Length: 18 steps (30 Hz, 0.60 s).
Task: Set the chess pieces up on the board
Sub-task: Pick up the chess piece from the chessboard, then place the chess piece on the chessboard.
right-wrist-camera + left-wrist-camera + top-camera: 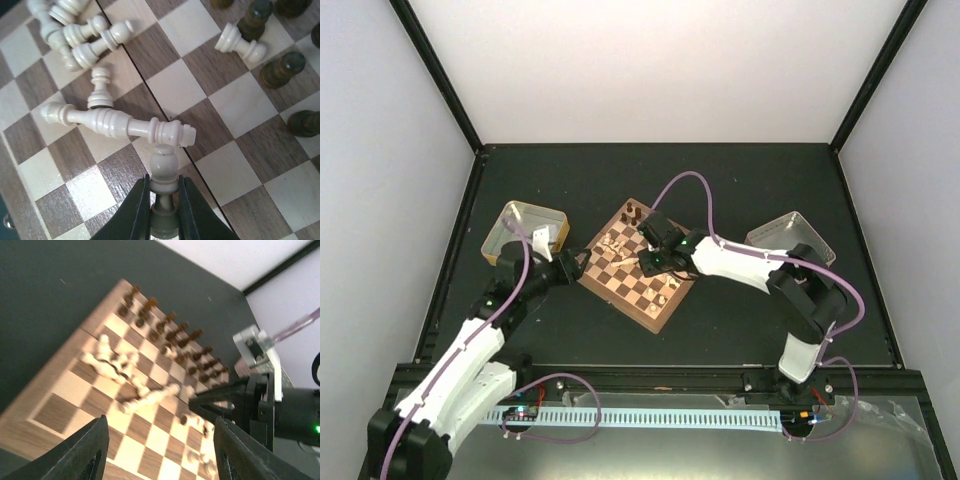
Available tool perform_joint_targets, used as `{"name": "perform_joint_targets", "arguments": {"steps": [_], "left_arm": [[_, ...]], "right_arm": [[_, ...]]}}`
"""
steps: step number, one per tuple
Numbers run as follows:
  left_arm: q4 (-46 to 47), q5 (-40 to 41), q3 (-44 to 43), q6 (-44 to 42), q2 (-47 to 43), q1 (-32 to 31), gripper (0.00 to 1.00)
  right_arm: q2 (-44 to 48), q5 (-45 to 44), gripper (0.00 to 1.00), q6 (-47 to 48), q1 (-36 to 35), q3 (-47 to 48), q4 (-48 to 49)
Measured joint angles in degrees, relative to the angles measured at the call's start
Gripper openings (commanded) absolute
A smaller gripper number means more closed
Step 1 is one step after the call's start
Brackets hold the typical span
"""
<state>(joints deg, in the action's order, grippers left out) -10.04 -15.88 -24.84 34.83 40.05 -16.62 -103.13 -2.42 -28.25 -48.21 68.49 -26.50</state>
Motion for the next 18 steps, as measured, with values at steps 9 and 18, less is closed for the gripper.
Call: {"name": "perform_joint_targets", "arguments": {"steps": [9, 18], "left_arm": [[5.5, -18.2, -4.4, 3.0, 19.1, -1.2, 0.58], [11.2, -26.8, -8.6, 10.1, 27.0, -3.1, 0.59]], "right_arm": [[6.8, 7.2, 0.09, 9.6, 2.5, -11.6, 15.1], [15.1, 18.2, 0.09, 16.5, 3.2, -17.6, 28.9]]}}
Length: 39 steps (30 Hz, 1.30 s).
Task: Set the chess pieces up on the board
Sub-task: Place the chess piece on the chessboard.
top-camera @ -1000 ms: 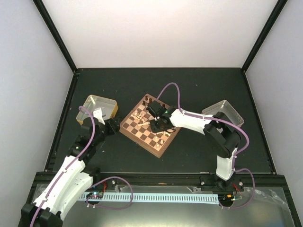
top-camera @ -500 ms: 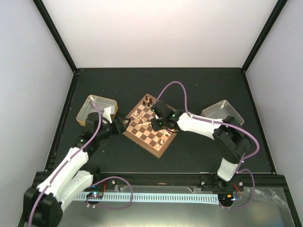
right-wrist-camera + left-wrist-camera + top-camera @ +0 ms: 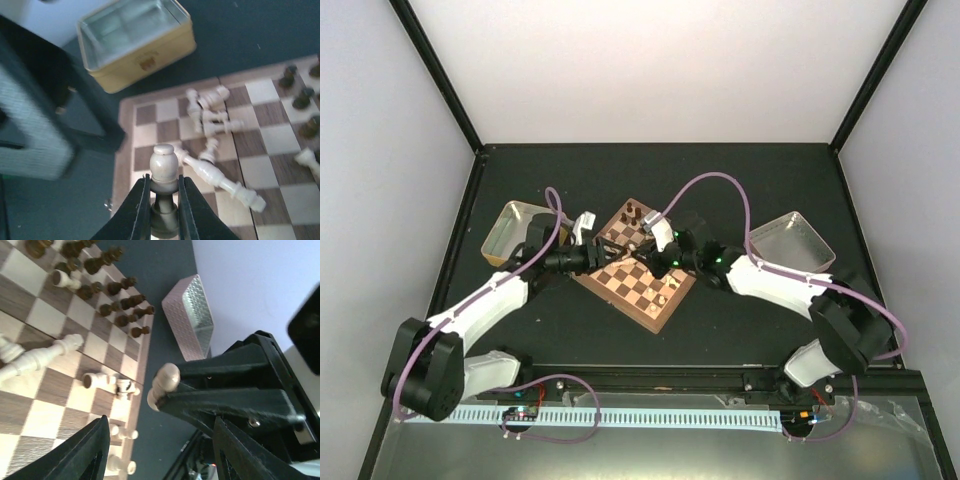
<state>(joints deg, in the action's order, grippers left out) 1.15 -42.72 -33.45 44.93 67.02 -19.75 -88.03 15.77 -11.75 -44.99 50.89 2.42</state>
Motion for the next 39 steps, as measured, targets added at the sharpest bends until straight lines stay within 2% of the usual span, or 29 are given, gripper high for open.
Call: {"name": "perform_joint_targets", "arguments": {"steps": [4, 9, 15, 20, 23, 30, 35, 39], "left_arm": [[1.7, -3.4, -1.7, 2.6, 2.5, -0.4, 0.54], [3.3, -6.0, -2.5, 4.8, 3.9, -0.7, 0.39], [3.3, -7.2, -3.2, 4.8, 4.7, -1.0, 0.26], [2.5, -8.4, -3.9, 2.6, 5.6, -1.3, 0.03], [1.3, -7.9, -3.9, 1.7, 5.9, -1.2, 0.02], [-0.8, -6.3, -3.9, -1.2, 5.2, -1.8, 0.01], [-3.7, -0.1, -3.9, -5.3, 2.2, -2.5, 0.01], [-6.5, 8.8, -3.9, -9.7, -1.5, -5.7, 0.02]], "right_arm": [[3.2, 4.4, 0.10, 2.5, 0.0, -1.9, 4.5], [4.5, 7.6, 0.10, 4.9, 0.0, -3.3, 6.7], [4.5, 9.0, 0.09, 6.4, -0.1, -3.4, 6.6], [4.5, 9.0, 0.10, 7.2, -0.3, -3.3, 5.3], [4.5, 8.7, 0.20, 7.0, -0.3, -3.3, 4.5], [4.5, 6.7, 0.54, 4.0, -0.3, -2.8, 2.3], [9.9, 2.6, 0.56, -0.8, -0.3, -5.8, 1.7], [17.0, -4.1, 0.57, -6.8, -0.3, -7.4, -0.8]]}}
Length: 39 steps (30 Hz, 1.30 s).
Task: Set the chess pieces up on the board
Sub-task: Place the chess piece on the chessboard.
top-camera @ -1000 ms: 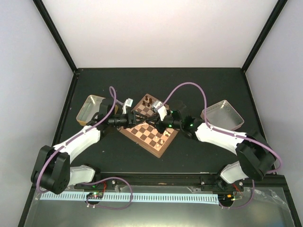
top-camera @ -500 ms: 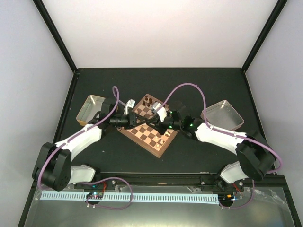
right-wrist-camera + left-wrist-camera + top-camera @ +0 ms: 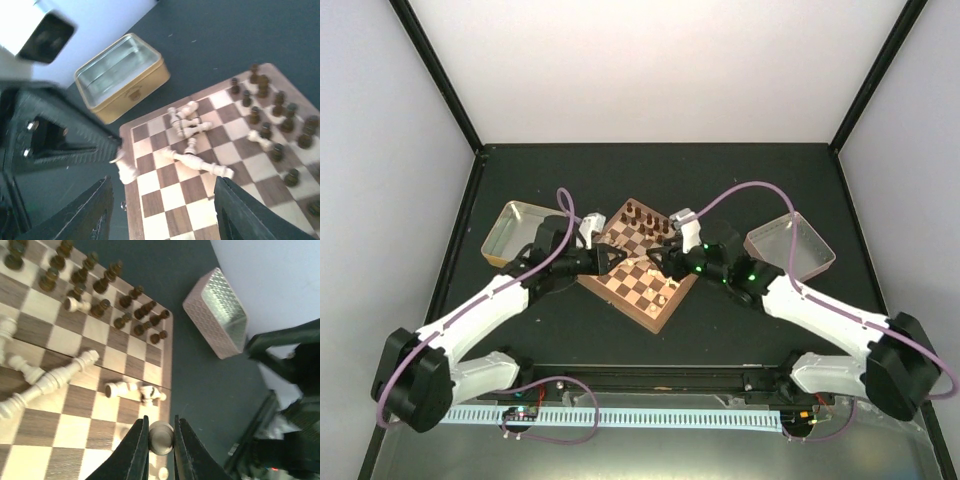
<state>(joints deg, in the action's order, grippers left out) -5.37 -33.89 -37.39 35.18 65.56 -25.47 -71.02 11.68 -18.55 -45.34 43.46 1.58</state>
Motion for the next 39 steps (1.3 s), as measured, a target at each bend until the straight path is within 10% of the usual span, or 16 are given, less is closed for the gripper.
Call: {"name": "perform_joint_targets", "arguments": {"steps": [9, 22, 31, 39], "left_arm": [[-3.7, 27.0, 4.8, -6.7, -5.6, -10.7, 0.01], [-1.2, 37.1, 7.5, -11.5, 3.7, -11.9, 0.06], [1.4, 37.8, 8.7, -13.9, 5.2, -12.2, 0.59], [-10.3, 37.3, 1.7, -11.5, 1.2, -12.1, 0.63]], "right_arm": [[8.9, -12.0, 0.57, -14.1, 0.0, -6.2, -9.3], [9.9, -16.4, 0.58, -17.8, 0.0, -7.0, -17.5], [7.4, -16.9, 0.58, -17.3, 0.0, -3.4, -19.4], [8.4, -17.0, 0.58, -17.3, 0.0, -2.4, -20.8]]}}
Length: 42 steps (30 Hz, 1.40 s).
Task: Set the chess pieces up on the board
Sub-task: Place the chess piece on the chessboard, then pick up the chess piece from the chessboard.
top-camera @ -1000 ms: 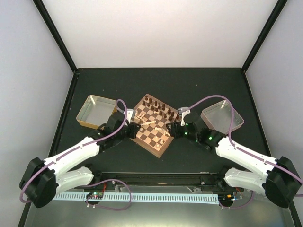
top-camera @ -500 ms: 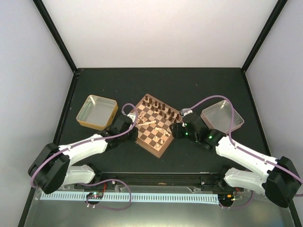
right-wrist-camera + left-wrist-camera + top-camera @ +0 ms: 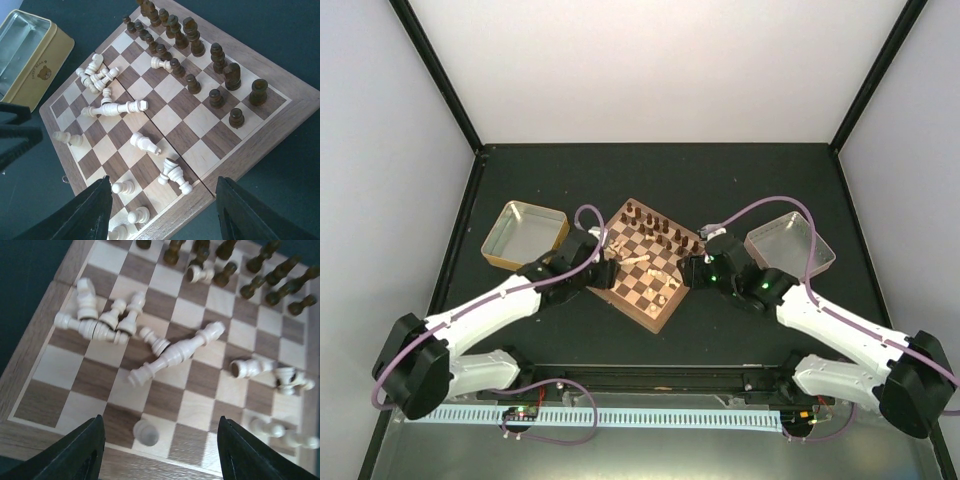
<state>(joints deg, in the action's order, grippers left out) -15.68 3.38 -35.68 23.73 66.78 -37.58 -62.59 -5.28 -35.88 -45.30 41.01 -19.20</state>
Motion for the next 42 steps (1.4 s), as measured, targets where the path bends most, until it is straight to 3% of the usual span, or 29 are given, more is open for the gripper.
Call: {"name": "perform_joint_targets", "arguments": {"steps": [7, 13, 18, 32, 42], "left_arm": [[-13.0, -3.7, -13.1, 3.4, 6.9, 1.3, 0.53], [-20.9, -7.5, -18.0, 4.3, 15.6, 2.3, 0.43], [-25.0, -8.2, -19.9, 4.3, 18.9, 2.8, 0.24], [-28.1, -8.5, -23.4, 3.9, 22.2, 3.5, 0.31], [-28.5, -8.5, -23.5, 3.8, 23.8, 3.5, 0.20]], "right_arm": [[1.6, -1.4, 0.58, -0.1, 0.0, 0.0, -0.7], [1.6, -2.1, 0.57, -0.3, 0.1, 0.0, -0.7], [1.5, -2.9, 0.57, 0.0, 0.1, -0.1, -0.7], [0.6, -3.8, 0.56, 2.3, 0.1, 0.0, -0.7], [0.4, -4.1, 0.56, 2.6, 0.1, 0.0, -0.8]]}}
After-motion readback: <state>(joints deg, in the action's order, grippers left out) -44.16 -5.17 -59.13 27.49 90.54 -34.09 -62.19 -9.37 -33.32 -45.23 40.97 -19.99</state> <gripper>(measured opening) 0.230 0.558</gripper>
